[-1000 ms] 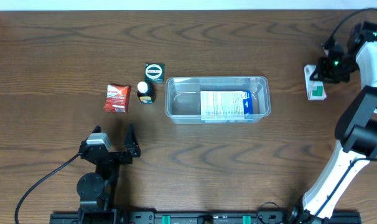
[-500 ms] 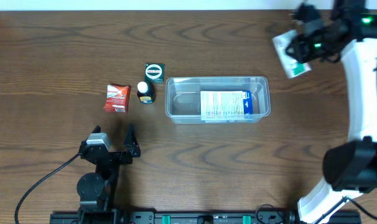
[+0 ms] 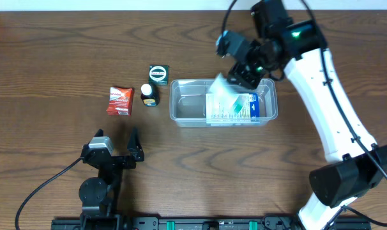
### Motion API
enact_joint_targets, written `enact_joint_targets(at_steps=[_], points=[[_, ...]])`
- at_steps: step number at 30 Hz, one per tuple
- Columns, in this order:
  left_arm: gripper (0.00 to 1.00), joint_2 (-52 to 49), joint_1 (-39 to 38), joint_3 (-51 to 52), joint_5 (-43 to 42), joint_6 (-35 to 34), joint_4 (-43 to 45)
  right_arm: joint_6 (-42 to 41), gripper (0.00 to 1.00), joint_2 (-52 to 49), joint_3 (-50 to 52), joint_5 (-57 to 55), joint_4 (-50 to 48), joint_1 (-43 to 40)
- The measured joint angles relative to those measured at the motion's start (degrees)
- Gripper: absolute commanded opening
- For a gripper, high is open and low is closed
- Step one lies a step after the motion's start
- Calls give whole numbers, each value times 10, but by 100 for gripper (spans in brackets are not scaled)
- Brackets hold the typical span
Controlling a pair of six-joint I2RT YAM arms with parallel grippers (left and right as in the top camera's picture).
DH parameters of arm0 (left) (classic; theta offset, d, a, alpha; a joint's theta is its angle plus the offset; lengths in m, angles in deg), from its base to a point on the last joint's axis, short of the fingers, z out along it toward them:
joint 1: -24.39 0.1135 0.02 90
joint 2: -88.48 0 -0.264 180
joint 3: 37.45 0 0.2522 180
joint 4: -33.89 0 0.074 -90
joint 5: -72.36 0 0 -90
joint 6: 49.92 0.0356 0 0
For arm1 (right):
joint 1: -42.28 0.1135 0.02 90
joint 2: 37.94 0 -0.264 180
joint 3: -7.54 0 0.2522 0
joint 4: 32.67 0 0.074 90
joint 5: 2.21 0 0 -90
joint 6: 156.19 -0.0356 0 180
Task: Pack container
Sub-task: 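Carry the Panadol box over the container with right gripper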
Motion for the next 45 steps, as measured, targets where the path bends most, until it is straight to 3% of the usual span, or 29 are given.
enact_joint_targets(at_steps=[12,17,24,32,45], points=[[98,0,0,0,0,0,0,43,40,0,70,-38,-27,12],[98,0,0,0,0,0,0,18,10,0,84,-17,-50,12],[98,0,0,0,0,0,0,-140,6,0,113,39,-155,14],[98,0,0,0,0,0,0,-342,2,0,230,44,-327,74],[98,0,0,0,0,0,0,-515,1,0,286,-78,-366,113]])
